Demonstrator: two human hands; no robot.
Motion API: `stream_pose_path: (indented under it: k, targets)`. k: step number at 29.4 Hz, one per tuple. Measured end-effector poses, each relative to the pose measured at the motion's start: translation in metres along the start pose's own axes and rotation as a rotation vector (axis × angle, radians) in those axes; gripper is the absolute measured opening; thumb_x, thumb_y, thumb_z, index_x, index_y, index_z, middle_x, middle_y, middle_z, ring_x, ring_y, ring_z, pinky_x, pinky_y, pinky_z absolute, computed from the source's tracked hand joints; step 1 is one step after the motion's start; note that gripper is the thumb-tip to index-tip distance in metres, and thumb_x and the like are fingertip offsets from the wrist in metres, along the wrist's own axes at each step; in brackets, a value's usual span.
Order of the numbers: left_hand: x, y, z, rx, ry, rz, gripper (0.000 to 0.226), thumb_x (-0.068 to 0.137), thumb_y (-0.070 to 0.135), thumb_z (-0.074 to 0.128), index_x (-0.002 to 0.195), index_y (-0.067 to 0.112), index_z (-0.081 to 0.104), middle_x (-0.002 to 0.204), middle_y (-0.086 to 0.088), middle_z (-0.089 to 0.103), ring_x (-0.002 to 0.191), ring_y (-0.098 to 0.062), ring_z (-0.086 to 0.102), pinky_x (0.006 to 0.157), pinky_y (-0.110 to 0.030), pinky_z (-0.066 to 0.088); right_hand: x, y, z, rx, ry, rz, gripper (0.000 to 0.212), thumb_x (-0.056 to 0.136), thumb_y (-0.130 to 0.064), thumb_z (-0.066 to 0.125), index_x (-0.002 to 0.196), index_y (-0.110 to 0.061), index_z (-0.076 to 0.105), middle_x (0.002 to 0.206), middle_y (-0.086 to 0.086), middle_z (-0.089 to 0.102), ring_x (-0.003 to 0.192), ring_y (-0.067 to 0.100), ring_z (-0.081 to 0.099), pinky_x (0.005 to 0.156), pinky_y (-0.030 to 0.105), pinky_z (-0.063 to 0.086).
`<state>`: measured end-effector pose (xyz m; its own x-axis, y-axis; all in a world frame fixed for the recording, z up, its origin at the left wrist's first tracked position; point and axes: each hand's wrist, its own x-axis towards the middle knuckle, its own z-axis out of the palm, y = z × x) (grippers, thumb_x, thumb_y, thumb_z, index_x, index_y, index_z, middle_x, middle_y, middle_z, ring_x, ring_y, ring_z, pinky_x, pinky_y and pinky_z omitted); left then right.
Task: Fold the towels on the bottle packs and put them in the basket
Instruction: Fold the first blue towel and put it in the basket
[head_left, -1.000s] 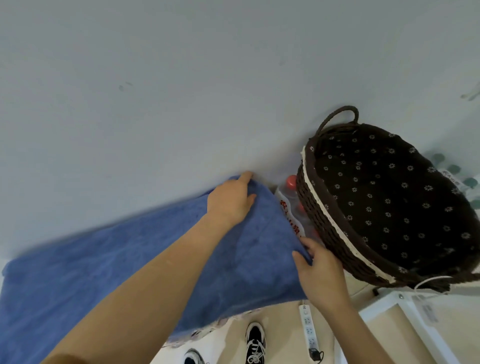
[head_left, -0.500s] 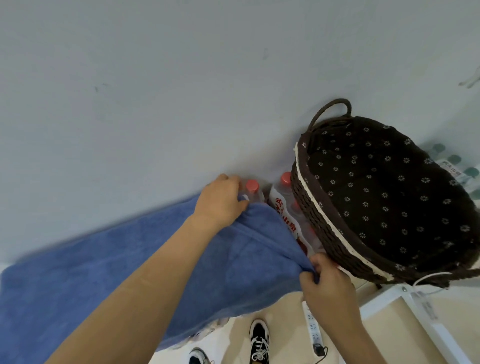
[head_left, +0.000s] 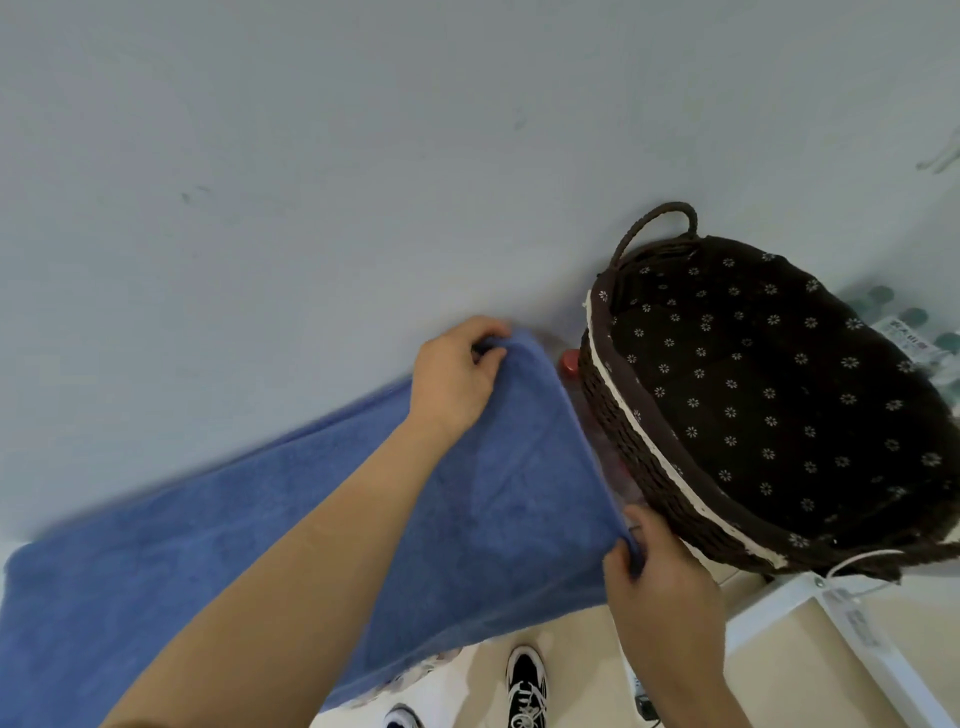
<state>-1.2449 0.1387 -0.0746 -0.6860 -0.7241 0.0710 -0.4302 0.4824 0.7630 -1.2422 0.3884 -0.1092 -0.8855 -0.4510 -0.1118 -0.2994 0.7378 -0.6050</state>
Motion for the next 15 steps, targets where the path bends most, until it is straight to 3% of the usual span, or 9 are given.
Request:
stream_pose_path:
  k: [3,6,8,11,13,15]
  targets:
    - [-0.008,-0.007,0.005,0.039,-0.102,0.069,0.043,0.085,0.003,0.063,0.123,0.023,0.062,0.103,0.012,0.066,0.078,-0.013,0.063,0.088,-0.022,0.047,-0.004,0.005,0.005,-0.034,0.098,-0.112,0.042,0.076,-0.001,0.071,0.116,-0.016,0.065,0.102,0.003,0.07,0.086,0.025,0.064,0.07,0.036,0.053]
    - [-0.034,-0.017,0.001,0.165,-0.108,0.172,0.031,0.089,0.014,0.061,0.118,0.019,0.066,0.126,0.004,0.064,0.103,-0.02,0.065,0.093,-0.031,0.048,-0.006,0.001,0.007,-0.035,0.185,-0.344,0.031,0.083,-0.009,0.058,0.113,-0.01,0.067,0.114,0.006,0.066,0.101,0.024,0.057,0.083,0.036,0.051]
    - [-0.061,-0.027,0.004,0.389,-0.178,0.228,0.042,0.093,0.039,0.047,0.127,0.019,0.06,0.139,-0.003,0.054,0.126,-0.024,0.052,0.105,-0.039,0.041,-0.002,-0.005,0.011,-0.058,0.104,-0.406,0.04,0.087,-0.023,0.045,0.119,-0.01,0.065,0.123,0.009,0.063,0.112,0.024,0.053,0.094,0.035,0.041]
    - [-0.095,-0.033,0.014,0.692,-0.345,0.217,0.071,0.091,0.059,0.012,0.152,0.024,0.02,0.16,-0.004,0.014,0.148,-0.022,0.01,0.119,-0.045,0.01,0.007,-0.016,0.019,-0.142,-0.144,-0.333,0.052,0.096,-0.036,0.034,0.145,-0.019,0.039,0.148,0.007,0.042,0.135,0.022,0.039,0.11,0.033,0.032]
    - [-0.099,-0.034,0.02,0.724,-0.359,0.198,0.071,0.092,0.059,0.003,0.153,0.024,0.005,0.162,-0.003,0.002,0.149,-0.019,-0.002,0.119,-0.046,-0.001,0.013,-0.015,0.025,-0.094,-0.265,-0.252,0.055,0.1,-0.038,0.034,0.151,-0.023,0.022,0.155,0.001,0.032,0.138,0.018,0.035,0.109,0.033,0.035]
    - [-0.095,-0.031,0.023,0.762,-0.362,0.219,0.07,0.093,0.058,0.002,0.153,0.022,0.001,0.162,-0.004,0.001,0.149,-0.02,-0.004,0.119,-0.047,-0.002,0.016,-0.012,0.024,-0.069,-0.25,-0.228,0.051,0.1,-0.036,0.033,0.149,-0.023,0.03,0.146,0.001,0.046,0.126,0.02,0.049,0.099,0.035,0.045]
